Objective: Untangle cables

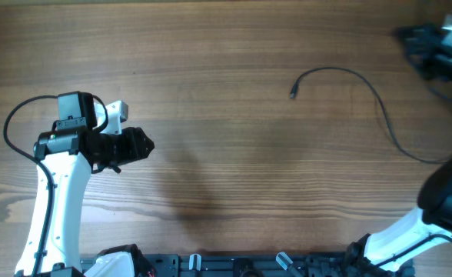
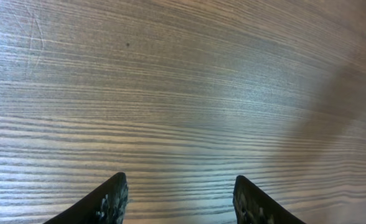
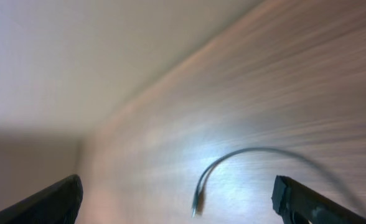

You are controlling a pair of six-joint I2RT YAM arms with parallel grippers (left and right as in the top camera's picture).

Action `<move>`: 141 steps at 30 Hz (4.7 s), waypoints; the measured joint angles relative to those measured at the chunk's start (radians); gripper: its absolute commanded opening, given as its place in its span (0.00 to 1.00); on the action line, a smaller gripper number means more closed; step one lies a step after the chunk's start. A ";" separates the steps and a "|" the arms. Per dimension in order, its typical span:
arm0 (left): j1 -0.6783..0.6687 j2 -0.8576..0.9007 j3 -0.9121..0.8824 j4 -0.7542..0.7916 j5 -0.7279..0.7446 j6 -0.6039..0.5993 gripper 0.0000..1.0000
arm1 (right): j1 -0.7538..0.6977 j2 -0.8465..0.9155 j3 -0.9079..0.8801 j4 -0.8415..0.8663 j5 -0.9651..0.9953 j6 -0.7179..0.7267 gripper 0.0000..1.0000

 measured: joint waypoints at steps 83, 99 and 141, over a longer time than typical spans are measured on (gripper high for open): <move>0.000 0.000 0.000 -0.012 0.026 0.000 0.54 | -0.402 -0.031 0.276 -0.273 0.906 0.071 0.04; 0.000 0.000 0.000 -0.013 0.026 0.000 0.54 | -0.478 -0.031 0.265 -0.317 1.069 0.541 1.00; 0.000 -0.195 0.000 -0.077 0.124 0.038 0.57 | 0.463 -0.109 0.243 -1.073 0.650 -0.351 1.00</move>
